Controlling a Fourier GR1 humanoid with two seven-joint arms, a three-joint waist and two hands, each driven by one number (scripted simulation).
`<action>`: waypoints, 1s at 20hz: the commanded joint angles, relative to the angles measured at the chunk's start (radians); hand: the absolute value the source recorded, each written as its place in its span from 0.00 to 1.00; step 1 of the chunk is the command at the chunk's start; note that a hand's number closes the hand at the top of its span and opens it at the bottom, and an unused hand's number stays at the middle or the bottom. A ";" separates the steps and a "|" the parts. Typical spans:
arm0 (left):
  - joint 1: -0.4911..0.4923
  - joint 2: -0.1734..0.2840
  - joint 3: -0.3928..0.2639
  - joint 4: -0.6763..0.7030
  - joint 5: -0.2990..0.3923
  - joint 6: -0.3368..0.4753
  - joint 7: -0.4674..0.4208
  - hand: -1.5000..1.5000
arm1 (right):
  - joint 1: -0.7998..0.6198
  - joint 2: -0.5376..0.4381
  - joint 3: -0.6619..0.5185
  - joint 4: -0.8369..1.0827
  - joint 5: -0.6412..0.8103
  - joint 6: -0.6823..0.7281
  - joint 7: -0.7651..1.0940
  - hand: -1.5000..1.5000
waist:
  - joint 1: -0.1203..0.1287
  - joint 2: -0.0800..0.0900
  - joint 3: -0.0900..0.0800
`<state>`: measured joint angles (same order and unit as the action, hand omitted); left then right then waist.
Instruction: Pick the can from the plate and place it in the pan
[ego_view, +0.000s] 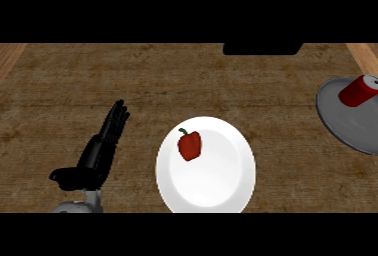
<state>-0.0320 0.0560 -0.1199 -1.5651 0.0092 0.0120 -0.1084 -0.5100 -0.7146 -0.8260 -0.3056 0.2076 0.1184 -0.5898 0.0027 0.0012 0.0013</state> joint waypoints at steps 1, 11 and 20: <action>-0.002 -0.011 -0.013 -0.042 -0.012 0.014 0.058 0.50 | 0.078 0.003 0.022 -0.049 -0.049 0.119 -0.023 0.00 | -0.004 -0.003 -0.001; -0.017 -0.008 0.027 0.025 -0.006 -0.008 -0.007 0.50 | 0.309 0.084 0.086 -0.390 -0.165 0.158 0.025 0.00 | -0.012 -0.004 -0.003; 0.081 -0.024 -0.006 -0.032 -0.035 -0.011 -0.027 0.50 | 0.428 0.160 0.151 -0.602 -0.200 0.080 0.114 0.00 | -0.004 -0.003 -0.002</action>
<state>-0.0181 0.0387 -0.1083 -1.5824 -0.0070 0.0002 -0.0954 -0.1232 -0.5796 -0.6953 -0.8016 0.0238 0.2299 -0.5335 -0.0030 -0.0013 -0.0003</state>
